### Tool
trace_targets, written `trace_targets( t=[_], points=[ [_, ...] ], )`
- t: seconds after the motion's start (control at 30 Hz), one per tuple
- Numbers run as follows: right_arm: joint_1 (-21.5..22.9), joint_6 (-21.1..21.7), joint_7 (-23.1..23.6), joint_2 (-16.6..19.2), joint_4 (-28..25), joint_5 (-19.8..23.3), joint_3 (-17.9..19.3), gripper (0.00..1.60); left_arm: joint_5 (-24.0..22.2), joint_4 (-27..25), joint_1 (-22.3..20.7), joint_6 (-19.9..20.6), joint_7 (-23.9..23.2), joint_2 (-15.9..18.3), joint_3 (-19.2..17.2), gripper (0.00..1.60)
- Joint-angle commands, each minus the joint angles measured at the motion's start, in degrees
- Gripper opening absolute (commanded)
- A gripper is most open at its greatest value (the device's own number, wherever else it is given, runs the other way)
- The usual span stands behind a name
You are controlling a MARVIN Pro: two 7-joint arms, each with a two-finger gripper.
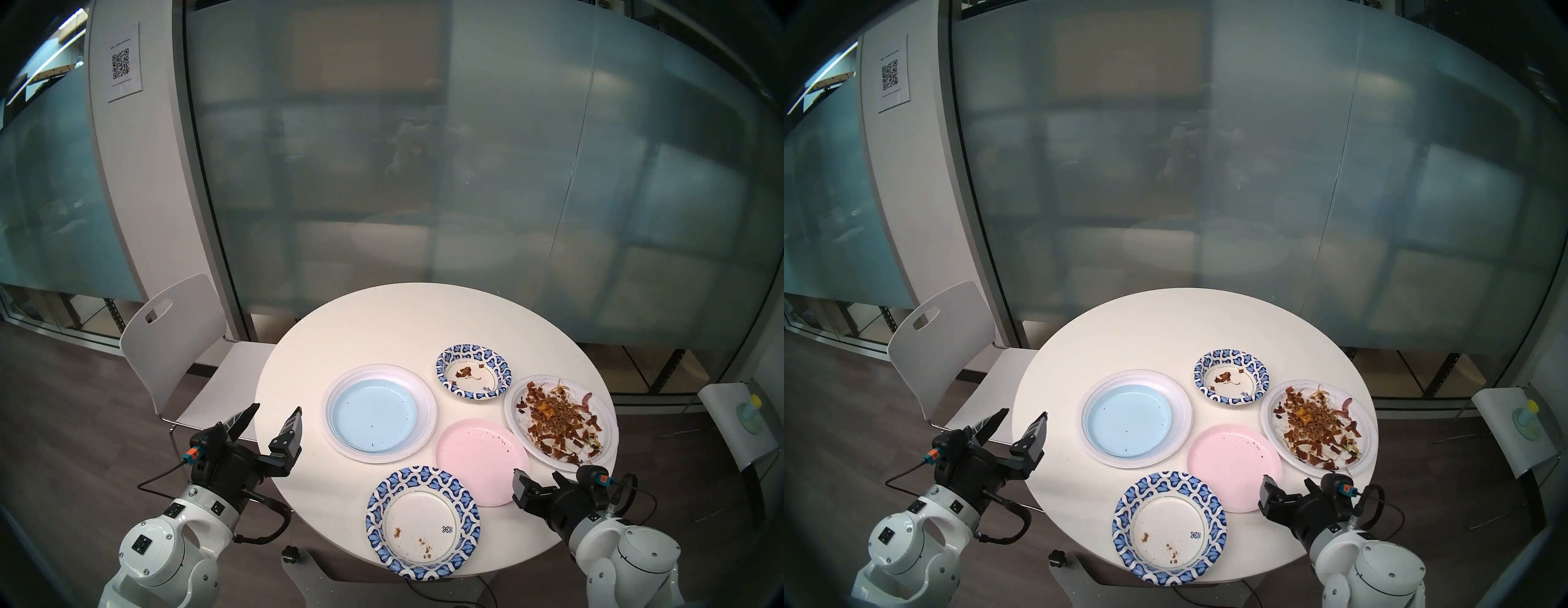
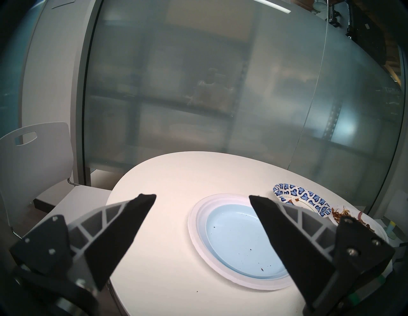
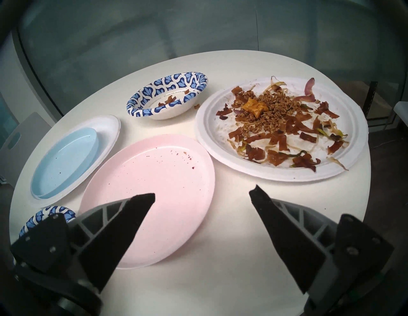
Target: Stack the plates into one stack
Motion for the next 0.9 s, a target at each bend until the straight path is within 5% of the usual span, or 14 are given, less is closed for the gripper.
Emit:
trace_targets(
  t=[0.0,0.87],
  points=[
    [0.94,0.18,0.12,-0.05,0.36,0.43,0.18,1.60,-0.04,-1.22,-0.14,-0.13,-0.01,-0.09,-0.01,1.60],
    [5.51,1.75,-3.55,2.57,4.98,-6.53,-4.75,1.60,0.33,-1.20,-0.22,0.07,-0.57,-0.74,-0.22,1.60]
  ],
)
